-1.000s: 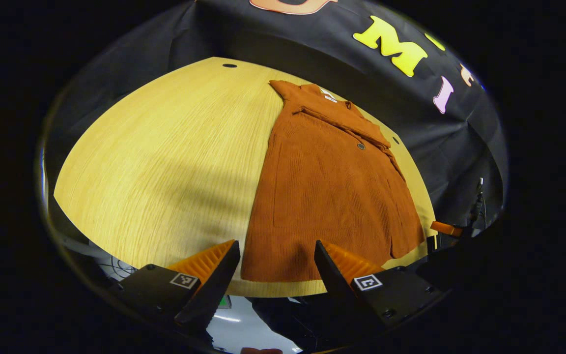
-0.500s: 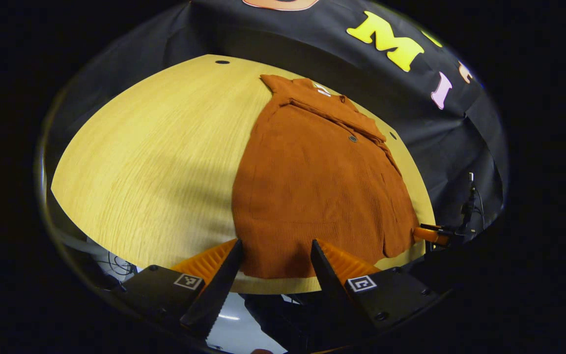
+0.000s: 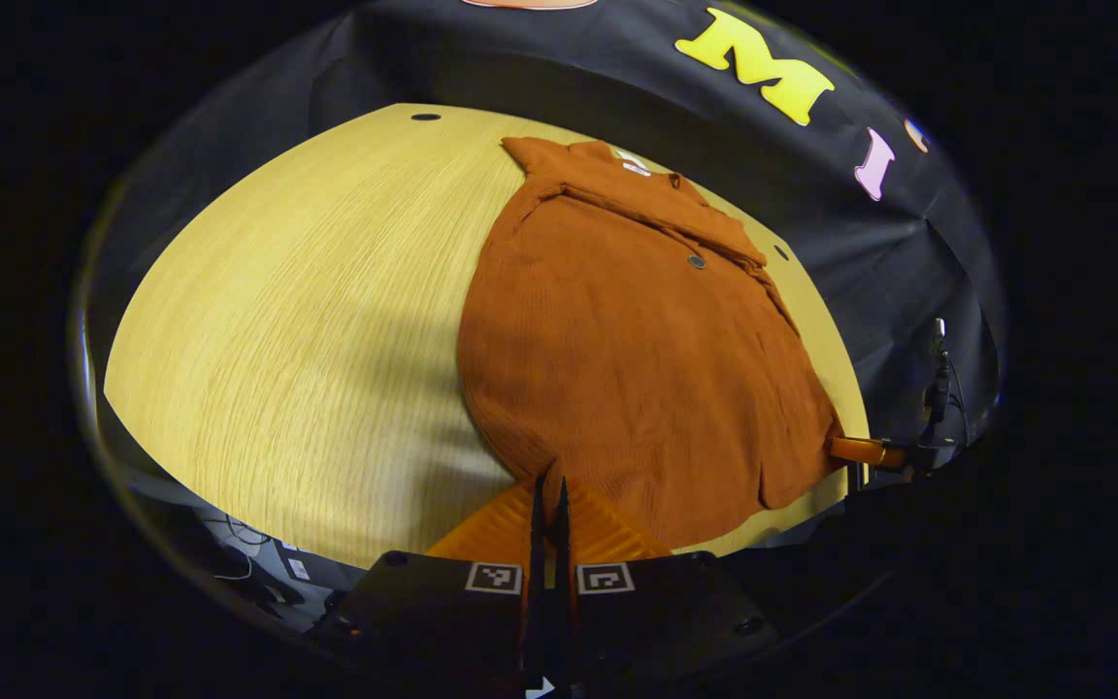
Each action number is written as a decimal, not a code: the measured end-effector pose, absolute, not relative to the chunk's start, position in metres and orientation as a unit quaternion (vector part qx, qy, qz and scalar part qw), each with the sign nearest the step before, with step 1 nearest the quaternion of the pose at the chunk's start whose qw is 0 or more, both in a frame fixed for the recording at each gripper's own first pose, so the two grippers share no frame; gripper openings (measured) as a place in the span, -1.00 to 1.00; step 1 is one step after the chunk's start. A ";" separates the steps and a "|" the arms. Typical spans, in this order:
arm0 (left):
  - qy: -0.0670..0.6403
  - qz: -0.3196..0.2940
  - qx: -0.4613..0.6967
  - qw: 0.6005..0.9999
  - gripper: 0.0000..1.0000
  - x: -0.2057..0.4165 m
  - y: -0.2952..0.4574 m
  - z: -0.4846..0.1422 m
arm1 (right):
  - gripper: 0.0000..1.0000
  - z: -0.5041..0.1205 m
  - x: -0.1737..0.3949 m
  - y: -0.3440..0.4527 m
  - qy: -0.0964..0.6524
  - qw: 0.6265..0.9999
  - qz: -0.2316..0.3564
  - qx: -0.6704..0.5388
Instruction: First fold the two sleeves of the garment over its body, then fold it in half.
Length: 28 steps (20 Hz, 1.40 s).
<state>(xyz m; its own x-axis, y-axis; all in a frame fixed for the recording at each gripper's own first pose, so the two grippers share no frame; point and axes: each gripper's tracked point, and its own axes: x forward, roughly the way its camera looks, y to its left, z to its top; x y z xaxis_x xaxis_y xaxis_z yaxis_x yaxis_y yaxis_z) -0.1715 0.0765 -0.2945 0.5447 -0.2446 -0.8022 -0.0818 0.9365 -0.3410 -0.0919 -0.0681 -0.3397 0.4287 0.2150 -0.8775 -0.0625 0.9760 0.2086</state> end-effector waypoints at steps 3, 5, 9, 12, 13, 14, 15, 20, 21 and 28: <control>0.455 -0.062 -0.194 0.867 -0.94 -0.167 0.071 -0.263 | -0.99 -0.313 -0.083 -0.071 0.512 0.848 0.079 0.109; 0.428 -0.075 -0.174 0.884 -0.94 -0.157 0.071 -0.231 | -0.99 -0.290 -0.072 -0.071 0.495 0.856 0.076 0.127; 0.369 -0.099 -0.127 0.915 -0.94 -0.122 0.071 -0.170 | -0.99 -0.232 -0.035 -0.068 0.448 0.876 0.080 0.162; 0.350 -0.112 -0.122 0.922 -0.94 -0.120 0.063 -0.137 | -0.99 -0.192 -0.025 -0.071 0.422 0.885 0.081 0.180; 0.346 -0.114 -0.123 0.923 -0.94 -0.123 0.064 -0.130 | -0.99 -0.180 -0.024 -0.073 0.416 0.888 0.082 0.181; 0.345 -0.113 -0.126 0.923 -0.94 -0.127 0.065 -0.124 | -0.99 -0.171 -0.023 -0.074 0.411 0.890 0.082 0.181; 0.344 -0.111 -0.129 0.923 -0.94 -0.124 0.065 -0.119 | -0.99 -0.162 -0.019 -0.076 0.407 0.891 0.082 0.183; 0.320 -0.104 -0.134 0.932 -0.94 -0.092 0.070 -0.089 | -0.99 -0.107 0.047 -0.067 0.364 0.905 0.088 0.203; 0.321 -0.101 -0.137 0.932 -0.94 -0.079 0.073 -0.086 | -0.99 -0.102 0.070 -0.065 0.356 0.908 0.091 0.204; 0.343 -0.092 -0.172 0.919 -0.94 0.057 0.090 -0.077 | -0.99 -0.104 0.208 -0.056 0.350 0.902 0.105 0.230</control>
<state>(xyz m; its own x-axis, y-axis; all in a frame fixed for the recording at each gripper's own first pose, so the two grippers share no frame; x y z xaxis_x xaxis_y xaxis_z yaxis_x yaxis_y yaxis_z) 0.0566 0.0897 -0.0765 0.7481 -0.2864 -0.5986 0.0506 0.9241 -0.3788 0.2080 -0.0558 -0.1041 0.7327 0.3499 -0.5838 -0.0283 0.8727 0.4875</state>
